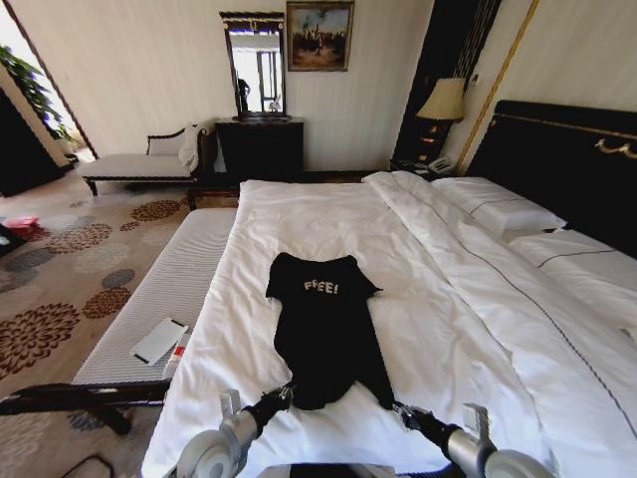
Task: Fold the clothes on the bed.
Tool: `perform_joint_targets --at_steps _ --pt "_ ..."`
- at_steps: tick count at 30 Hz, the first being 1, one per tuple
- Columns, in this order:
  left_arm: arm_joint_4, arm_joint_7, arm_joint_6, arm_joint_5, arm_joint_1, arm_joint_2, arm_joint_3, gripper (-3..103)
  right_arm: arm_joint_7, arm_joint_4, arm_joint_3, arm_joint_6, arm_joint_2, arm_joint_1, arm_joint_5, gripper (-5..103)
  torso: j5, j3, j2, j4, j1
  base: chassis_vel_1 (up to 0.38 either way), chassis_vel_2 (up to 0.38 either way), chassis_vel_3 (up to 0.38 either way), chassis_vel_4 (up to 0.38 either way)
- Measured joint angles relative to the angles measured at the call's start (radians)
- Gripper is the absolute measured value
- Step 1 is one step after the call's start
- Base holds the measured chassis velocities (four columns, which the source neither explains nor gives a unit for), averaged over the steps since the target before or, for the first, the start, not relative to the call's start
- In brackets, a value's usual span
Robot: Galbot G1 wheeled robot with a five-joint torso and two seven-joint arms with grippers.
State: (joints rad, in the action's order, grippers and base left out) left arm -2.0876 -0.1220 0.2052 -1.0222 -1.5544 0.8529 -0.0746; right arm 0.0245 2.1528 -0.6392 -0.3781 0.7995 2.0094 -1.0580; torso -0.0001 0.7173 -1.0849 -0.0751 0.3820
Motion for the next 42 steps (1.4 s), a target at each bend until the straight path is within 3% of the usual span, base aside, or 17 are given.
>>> perform_joint_targets --at_steps 12,18,28,42 --pt "-0.099 -0.003 -0.002 0.007 -0.122 -0.098 -0.077 2 0.001 0.016 -0.029 0.005 0.005 0.027 0.019 0 0.0000 0.000 0.000 -0.0001 0.000 0.000 0.000 0.000 0.000" --pt "-0.134 0.008 -0.007 0.010 -0.236 -0.122 -0.177 2 0.001 0.020 -0.076 0.006 -0.002 0.060 0.028 0 0.0000 0.000 0.000 0.0000 0.000 0.000 0.000 0.000 0.000" --pt "-0.149 0.032 -0.015 -0.018 -0.336 -0.123 -0.319 2 -0.004 0.020 -0.142 0.006 -0.017 0.097 0.029 0 0.0000 0.000 0.000 0.0000 0.000 0.000 0.000 0.000 0.000" --pt "-0.157 0.054 -0.034 0.019 -0.421 -0.113 -0.351 2 -0.015 0.028 -0.161 0.013 0.005 0.157 0.069 0 0.0002 0.000 0.000 -0.0001 0.000 0.000 0.000 0.000 0.000"
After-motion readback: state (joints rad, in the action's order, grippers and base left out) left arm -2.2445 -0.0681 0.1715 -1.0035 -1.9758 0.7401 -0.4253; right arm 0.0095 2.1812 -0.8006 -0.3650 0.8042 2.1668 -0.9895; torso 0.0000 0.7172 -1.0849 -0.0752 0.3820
